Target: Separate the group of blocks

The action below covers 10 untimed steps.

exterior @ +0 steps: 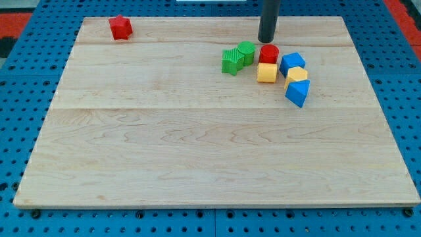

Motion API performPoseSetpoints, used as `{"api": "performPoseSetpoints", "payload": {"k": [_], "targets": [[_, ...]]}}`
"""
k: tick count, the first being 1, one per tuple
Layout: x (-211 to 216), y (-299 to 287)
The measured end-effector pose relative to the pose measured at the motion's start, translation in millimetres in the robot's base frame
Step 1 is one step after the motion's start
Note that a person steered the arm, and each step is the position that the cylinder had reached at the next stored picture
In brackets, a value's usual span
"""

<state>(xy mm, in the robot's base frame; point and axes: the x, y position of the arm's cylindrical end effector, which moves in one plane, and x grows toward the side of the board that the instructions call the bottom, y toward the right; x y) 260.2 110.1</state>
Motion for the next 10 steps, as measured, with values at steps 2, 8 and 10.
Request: {"api": "performPoseSetpoints", "payload": {"k": [2,8,10], "targets": [[-5.7,-2.8],[46.7,-100.7],[26.3,-151.9]]}}
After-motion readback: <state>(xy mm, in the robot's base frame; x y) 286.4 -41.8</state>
